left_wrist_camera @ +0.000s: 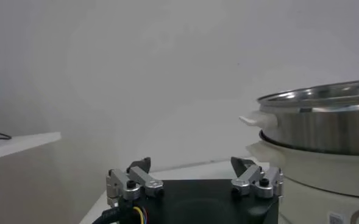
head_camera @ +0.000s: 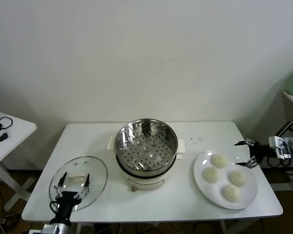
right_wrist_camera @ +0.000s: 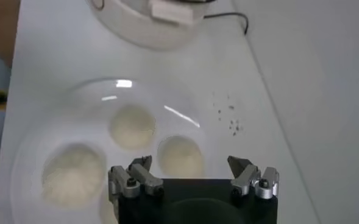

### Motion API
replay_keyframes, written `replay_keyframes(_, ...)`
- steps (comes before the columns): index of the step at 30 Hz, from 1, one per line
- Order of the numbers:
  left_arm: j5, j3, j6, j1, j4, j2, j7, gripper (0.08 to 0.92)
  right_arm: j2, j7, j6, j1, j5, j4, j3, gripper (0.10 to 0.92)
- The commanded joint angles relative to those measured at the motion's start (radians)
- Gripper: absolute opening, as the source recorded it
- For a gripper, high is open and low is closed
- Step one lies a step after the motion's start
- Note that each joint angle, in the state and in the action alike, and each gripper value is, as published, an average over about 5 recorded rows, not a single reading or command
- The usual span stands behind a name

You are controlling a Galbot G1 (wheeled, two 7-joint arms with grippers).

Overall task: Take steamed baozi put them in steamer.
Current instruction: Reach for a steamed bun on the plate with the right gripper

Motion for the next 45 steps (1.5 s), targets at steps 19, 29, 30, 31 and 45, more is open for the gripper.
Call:
replay_keyframes(19,0.0,-0.005,0.016,0.022,-0.02,-0.023,-0.004,0.823,0.299,-0.08,0.024,0.254,-0.249,-0.27,-0.384,0.823)
replay_keyframes(29,0.008,0.001,0.026,0.034,-0.017,-0.028,-0.011,0.823,0.358,-0.041,0.092,0.212,-0.344,-0.351,-0.31,0.823)
replay_keyframes(30,0.01,0.001,0.027,0.033,-0.017,-0.029,-0.011,0.823,0.36,-0.04,0.092,0.21,-0.345,-0.351,-0.308,0.823)
replay_keyframes(31,0.011,0.001,0.027,0.033,-0.017,-0.03,-0.012,0.823,0.362,-0.038,0.092,0.207,-0.346,-0.35,-0.306,0.823)
replay_keyframes(45,0.018,0.002,0.031,0.033,-0.018,-0.029,-0.016,0.823,0.371,-0.031,0.09,0.187,-0.356,-0.349,-0.292,0.822)
